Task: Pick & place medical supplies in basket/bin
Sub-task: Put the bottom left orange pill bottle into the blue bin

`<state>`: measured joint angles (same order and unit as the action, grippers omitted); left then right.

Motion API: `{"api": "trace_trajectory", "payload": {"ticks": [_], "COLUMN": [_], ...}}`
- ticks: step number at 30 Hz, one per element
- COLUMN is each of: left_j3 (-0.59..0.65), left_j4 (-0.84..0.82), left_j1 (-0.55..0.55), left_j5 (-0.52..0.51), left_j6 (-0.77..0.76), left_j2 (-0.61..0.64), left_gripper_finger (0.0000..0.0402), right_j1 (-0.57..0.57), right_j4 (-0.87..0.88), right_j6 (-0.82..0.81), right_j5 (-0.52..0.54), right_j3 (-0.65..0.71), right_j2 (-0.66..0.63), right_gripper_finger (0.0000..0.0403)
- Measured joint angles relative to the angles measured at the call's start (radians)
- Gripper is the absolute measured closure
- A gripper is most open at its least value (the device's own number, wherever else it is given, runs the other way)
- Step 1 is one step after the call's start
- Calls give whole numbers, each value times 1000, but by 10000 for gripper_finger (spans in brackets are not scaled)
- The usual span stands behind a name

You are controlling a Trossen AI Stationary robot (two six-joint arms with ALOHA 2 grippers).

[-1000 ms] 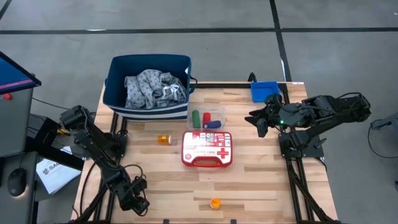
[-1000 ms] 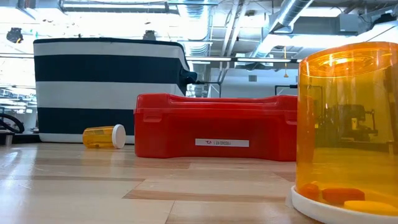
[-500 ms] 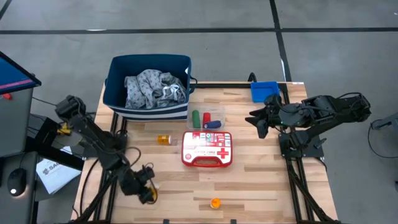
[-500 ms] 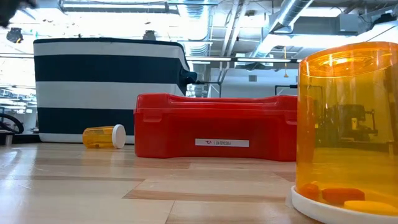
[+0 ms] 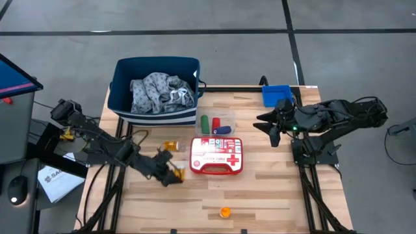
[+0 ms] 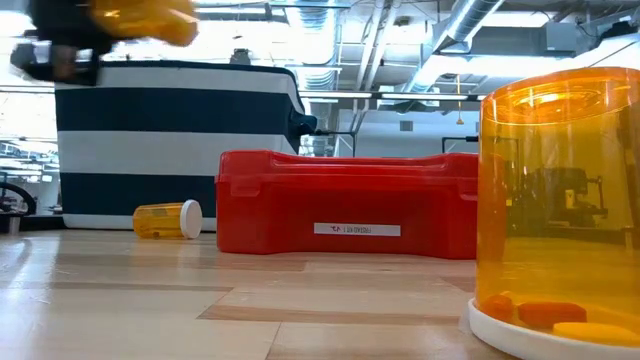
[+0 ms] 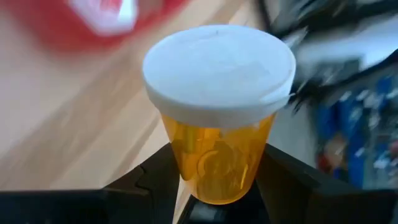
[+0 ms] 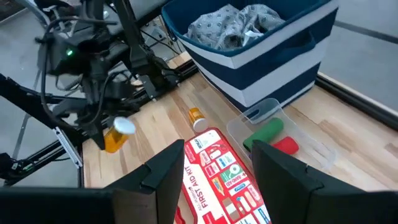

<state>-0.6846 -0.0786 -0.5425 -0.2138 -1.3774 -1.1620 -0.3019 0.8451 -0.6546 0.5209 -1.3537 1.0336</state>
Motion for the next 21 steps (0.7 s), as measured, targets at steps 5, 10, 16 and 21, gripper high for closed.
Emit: {"api": "trace_trajectory", "payload": {"ticks": [5,10,16,21], "left_j3": [0,0,0,0], "left_j4": [156,322,538,727], "left_j1": [93,165,243,321], "left_j5": [-52,-52,-111,-139], "left_j6": [94,224,366,485], "left_j2": [5,4,4,4], "left_gripper_finger": [225,225,228,227], "right_j1": [-21,-43,-46,-46], "right_j4": [-50,-100,-104,-198], "right_j6": [64,114,171,358], "right_j5": [1,2,3,3], "right_j3": [0,0,0,0], "right_j2": [0,0,0,0], "right_gripper_finger": [221,221,221,221]}}
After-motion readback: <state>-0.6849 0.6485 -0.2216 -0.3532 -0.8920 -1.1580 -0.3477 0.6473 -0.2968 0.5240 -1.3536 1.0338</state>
